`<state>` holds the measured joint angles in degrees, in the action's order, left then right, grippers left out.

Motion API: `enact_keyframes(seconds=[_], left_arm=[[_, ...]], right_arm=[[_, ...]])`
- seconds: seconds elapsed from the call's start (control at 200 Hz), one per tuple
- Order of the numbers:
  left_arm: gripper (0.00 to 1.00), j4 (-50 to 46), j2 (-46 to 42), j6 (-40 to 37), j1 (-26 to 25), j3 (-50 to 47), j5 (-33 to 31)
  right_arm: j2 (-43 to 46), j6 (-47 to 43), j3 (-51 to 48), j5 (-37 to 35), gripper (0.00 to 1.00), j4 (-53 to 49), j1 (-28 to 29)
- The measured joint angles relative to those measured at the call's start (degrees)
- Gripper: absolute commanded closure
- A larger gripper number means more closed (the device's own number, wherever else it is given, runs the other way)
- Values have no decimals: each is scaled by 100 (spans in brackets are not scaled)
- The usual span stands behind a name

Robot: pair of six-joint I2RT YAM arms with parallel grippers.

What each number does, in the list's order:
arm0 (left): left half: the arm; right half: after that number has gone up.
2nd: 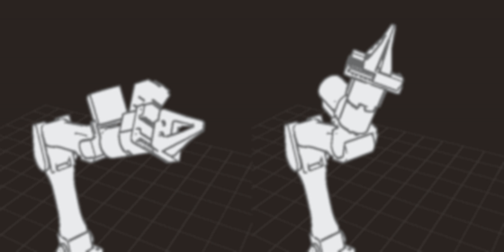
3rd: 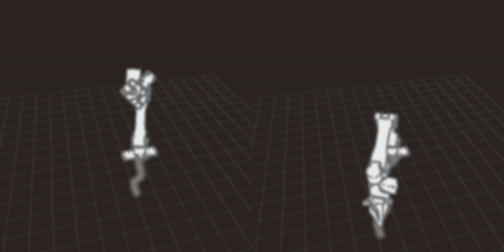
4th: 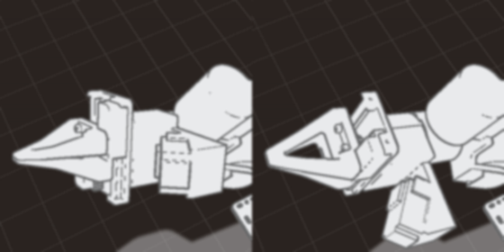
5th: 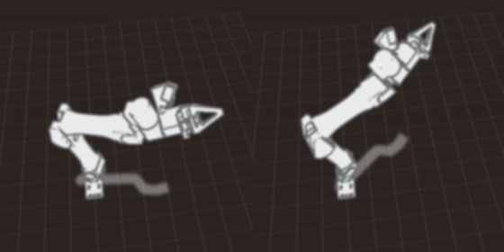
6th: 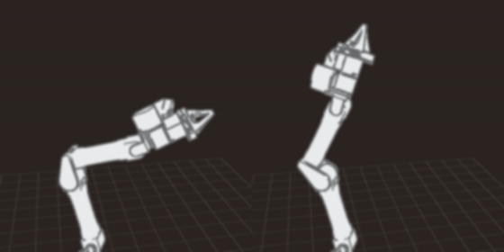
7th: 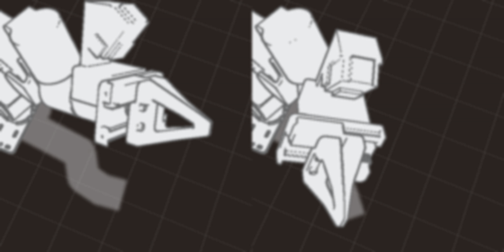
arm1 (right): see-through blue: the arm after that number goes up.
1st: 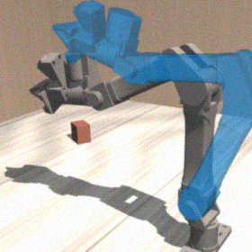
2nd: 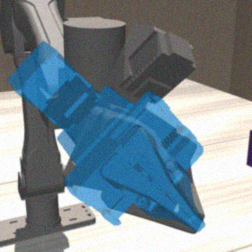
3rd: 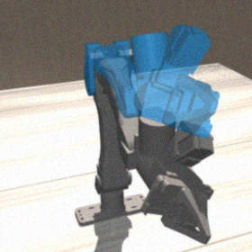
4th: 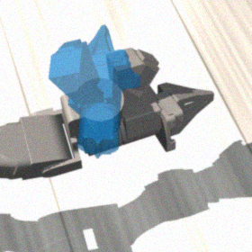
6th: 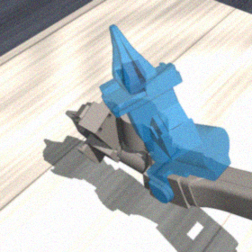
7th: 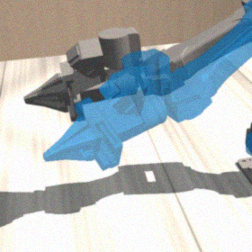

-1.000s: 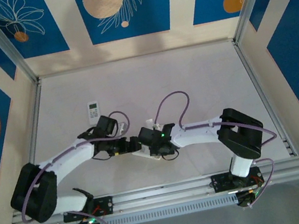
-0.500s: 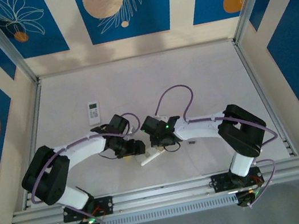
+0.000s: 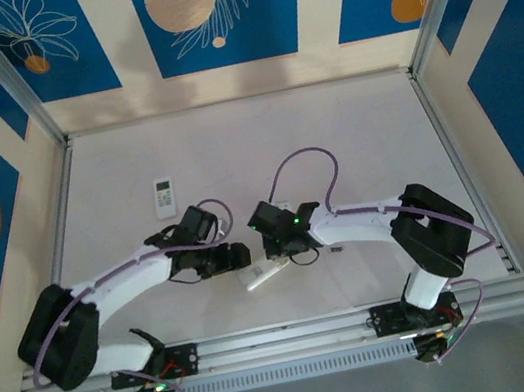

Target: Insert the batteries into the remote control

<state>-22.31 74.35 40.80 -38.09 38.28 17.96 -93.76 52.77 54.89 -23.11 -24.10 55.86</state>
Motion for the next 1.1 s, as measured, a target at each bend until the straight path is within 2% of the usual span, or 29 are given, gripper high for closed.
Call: enact_keyframes(seconds=[0.155,0.41,0.605,0.89,1.1], left_arm=[[36,-2,-522,686,-190,-208,-166],[38,-42,-188,1421,-640,-225,-310],[39,98,120,1576,-664,-225,-341],[48,365,354,1567,-669,-225,-275],[53,505,568,1567,-673,-227,-144]], right_arm=[[192,-306,0,4,89,-98,-28],[205,-673,-17,17,89,-223,-50],[87,-780,-17,94,90,-225,-48],[-98,-822,-59,155,89,-223,-33],[-140,-817,-68,157,84,-225,4]])
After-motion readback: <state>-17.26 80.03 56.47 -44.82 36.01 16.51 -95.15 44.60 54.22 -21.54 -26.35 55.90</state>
